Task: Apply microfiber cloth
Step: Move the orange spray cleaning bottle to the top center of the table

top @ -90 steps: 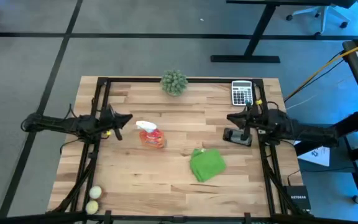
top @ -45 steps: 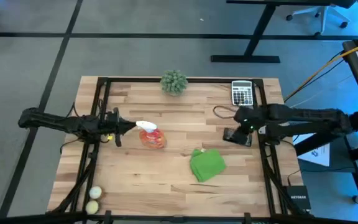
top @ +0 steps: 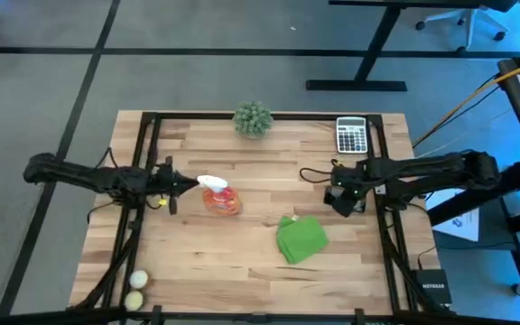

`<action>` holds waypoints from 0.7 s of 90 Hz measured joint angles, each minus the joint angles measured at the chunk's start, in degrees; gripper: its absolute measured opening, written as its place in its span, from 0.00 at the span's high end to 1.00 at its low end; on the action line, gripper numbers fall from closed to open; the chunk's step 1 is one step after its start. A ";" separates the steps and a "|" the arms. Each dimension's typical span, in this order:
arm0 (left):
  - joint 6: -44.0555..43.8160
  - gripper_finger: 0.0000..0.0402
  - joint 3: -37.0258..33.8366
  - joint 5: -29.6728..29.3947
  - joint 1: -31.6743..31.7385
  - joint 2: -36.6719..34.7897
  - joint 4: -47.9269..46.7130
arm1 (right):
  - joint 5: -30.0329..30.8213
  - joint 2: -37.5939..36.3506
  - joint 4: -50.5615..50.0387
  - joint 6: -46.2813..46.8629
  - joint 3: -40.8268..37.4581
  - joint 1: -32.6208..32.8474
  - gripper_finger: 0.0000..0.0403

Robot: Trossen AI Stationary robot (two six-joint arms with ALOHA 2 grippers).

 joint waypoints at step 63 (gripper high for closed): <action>-15.58 1.00 0.19 9.48 -9.14 38.61 35.65 | 6.13 -0.02 -2.32 4.87 -0.14 0.00 0.92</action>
